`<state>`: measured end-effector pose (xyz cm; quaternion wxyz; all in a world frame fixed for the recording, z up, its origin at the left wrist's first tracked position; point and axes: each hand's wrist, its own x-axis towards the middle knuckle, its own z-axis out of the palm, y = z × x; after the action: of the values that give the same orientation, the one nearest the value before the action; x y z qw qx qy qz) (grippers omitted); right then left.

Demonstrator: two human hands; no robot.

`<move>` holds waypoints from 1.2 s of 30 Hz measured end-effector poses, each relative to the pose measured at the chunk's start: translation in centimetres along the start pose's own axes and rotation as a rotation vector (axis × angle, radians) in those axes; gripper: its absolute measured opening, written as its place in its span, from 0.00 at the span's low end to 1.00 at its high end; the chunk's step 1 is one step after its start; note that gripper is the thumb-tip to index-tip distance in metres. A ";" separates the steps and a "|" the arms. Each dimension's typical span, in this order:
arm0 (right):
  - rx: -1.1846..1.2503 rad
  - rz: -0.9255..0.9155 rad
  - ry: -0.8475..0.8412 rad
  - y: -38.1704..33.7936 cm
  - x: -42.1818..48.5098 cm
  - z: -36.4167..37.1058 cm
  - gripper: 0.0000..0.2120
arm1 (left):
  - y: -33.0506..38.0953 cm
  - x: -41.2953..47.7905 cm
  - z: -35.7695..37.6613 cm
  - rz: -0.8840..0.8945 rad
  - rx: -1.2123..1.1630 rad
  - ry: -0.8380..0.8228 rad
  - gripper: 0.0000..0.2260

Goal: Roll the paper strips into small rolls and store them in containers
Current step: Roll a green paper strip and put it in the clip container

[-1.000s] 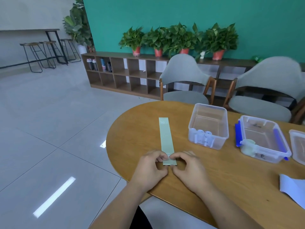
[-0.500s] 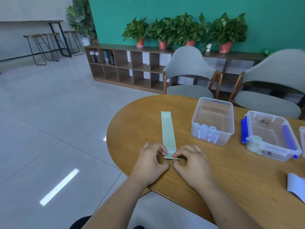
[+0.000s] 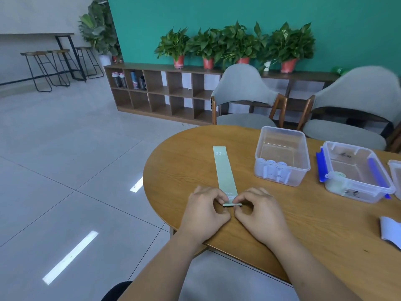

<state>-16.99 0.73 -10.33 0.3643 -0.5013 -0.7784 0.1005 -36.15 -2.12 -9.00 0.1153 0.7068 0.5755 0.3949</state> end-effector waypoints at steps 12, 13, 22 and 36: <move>0.056 0.036 0.002 -0.2 0.0 -0.4 0.05 | -0.1 0.1 -0.1 -0.020 0.006 0.014 0.07; 0.058 0.037 0.003 -0.3 0.1 -0.4 0.05 | -0.2 0.0 -0.1 -0.027 -0.006 0.015 0.07; 0.158 0.124 -0.008 -0.6 0.3 -0.8 0.13 | -0.1 0.0 -0.2 -0.112 -0.078 0.044 0.07; 0.181 0.185 0.003 -1.0 0.4 -1.1 0.14 | 0.0 0.2 -0.4 -0.124 -0.083 0.020 0.05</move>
<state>-17.03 0.36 -8.81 0.3983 -0.5361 -0.7161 0.2027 -36.37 -2.09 -8.65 0.1628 0.6603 0.6025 0.4177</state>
